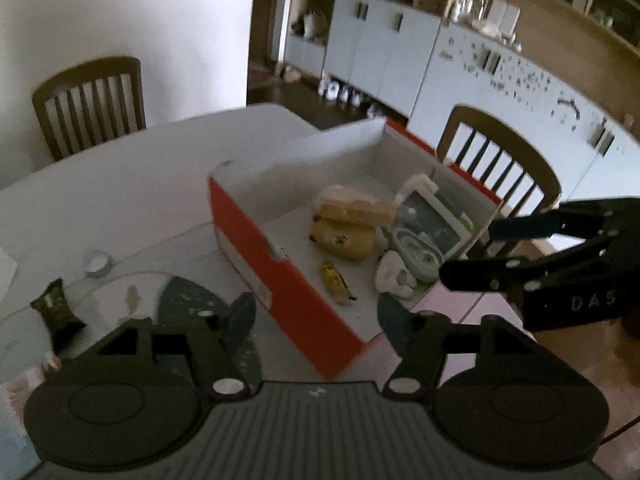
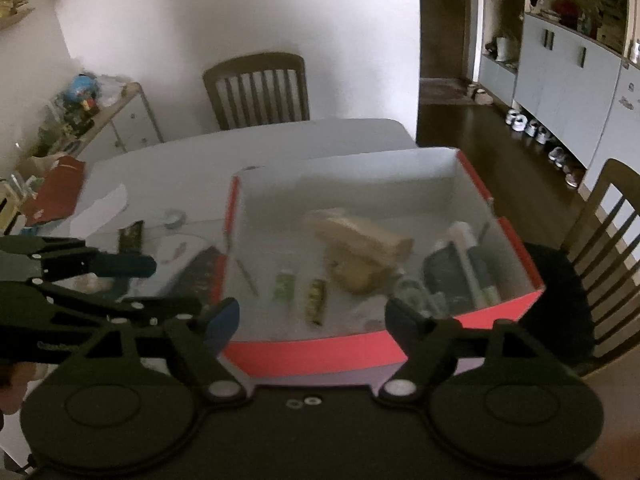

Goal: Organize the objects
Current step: 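Withdraw both tools from the shoebox toward the remaining table items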

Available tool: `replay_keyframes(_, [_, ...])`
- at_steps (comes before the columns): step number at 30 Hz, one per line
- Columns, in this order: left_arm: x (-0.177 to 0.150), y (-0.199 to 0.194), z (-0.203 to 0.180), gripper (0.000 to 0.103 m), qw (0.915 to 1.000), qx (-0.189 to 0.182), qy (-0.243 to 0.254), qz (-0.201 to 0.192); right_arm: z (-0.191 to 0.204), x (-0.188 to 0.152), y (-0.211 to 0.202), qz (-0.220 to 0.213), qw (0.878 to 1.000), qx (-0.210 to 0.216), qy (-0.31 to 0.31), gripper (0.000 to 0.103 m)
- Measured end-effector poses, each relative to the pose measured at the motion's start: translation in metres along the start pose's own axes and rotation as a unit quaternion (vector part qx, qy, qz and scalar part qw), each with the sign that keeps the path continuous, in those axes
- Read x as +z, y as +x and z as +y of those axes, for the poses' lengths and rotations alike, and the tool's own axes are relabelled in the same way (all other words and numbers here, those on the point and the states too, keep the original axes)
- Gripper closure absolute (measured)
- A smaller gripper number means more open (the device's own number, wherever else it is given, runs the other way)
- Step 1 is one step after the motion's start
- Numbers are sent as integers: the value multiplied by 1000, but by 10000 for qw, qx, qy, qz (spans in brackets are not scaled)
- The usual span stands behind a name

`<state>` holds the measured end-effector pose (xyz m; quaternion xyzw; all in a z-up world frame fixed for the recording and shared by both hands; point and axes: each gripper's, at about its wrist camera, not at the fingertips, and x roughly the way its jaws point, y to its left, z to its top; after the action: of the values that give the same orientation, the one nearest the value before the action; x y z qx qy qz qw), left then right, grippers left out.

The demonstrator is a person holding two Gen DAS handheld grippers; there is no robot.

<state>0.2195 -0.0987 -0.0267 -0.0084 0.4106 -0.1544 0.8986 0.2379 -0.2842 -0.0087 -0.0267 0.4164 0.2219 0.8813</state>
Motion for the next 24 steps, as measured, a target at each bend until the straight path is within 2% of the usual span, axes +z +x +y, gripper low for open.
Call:
replay_keyframes(5, [-12, -19, 30, 36, 9999, -11, -151, -37, 30, 0, 1, -73, 9999, 137, 22, 17])
replay_keyframes(9, [-25, -33, 58, 31, 9995, 95, -289, -93, 54, -1, 4, -132, 9997, 187, 36, 10])
replay_keyframes(14, [-41, -49, 93, 30, 9985, 210, -479, -143, 84, 0, 13, -96, 9998, 175, 0, 9])
replay_keyframes(16, [-48, -53, 108, 22, 9982, 211, -546, -146, 95, 1, 17, -72, 9998, 198, -27, 9])
replay_keyframes(23, [-74, -59, 153, 19, 9976, 342, -594, -79, 137, 7, 39, 6, 9995, 227, -217, 9])
replay_keyframes(24, [-77, -59, 158, 15, 9977, 330, -589, -67, 144, 8, 42, 5, 9993, 225, -285, 9])
